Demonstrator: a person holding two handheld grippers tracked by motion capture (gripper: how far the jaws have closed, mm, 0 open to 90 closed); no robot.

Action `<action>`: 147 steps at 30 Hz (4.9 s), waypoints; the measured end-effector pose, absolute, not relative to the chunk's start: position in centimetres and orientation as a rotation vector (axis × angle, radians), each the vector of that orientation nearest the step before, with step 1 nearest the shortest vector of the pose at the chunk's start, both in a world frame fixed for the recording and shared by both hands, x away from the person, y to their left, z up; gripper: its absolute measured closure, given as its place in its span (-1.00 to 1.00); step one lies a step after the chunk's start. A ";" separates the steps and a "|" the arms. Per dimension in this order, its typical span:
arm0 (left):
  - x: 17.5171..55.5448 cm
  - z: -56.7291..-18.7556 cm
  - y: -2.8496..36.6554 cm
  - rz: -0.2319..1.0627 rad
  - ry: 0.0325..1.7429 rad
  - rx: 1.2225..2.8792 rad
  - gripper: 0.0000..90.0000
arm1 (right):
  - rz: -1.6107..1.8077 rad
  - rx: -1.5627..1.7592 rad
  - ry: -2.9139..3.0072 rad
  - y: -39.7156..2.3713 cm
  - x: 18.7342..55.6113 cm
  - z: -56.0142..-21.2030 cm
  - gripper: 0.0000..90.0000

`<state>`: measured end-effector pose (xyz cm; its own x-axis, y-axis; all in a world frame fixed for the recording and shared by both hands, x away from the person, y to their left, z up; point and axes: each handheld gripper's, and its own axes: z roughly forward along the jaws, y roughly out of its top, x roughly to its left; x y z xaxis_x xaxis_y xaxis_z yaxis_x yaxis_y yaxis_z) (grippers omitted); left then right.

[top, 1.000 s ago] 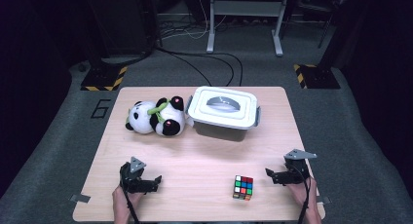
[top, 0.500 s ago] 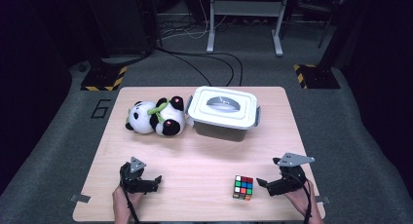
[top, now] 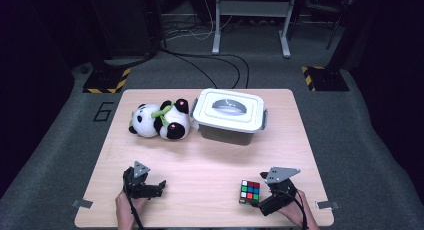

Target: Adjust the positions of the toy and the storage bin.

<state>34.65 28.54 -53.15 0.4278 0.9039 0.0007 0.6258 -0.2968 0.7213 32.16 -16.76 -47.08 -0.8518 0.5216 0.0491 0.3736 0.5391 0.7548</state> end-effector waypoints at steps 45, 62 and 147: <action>34.5 -53.1 28.5 0.548 1.308 2.034 -0.99 | 1.117 0.786 2.530 -3.3 37.2 -48.2 -0.26; 34.5 -53.1 28.5 0.549 1.308 2.034 -0.99 | 1.096 0.722 2.585 3.9 40.1 -48.7 -0.26; 36.5 -47.6 19.4 0.455 0.977 2.011 -1.00 | 0.906 1.391 2.148 -24.1 36.9 -52.9 -1.00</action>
<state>36.48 19.41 -47.64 0.6314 0.7748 -0.0336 0.4724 -0.3499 0.8089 36.89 -24.06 -52.93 -0.4085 0.9127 -0.0013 0.6361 0.2857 0.7167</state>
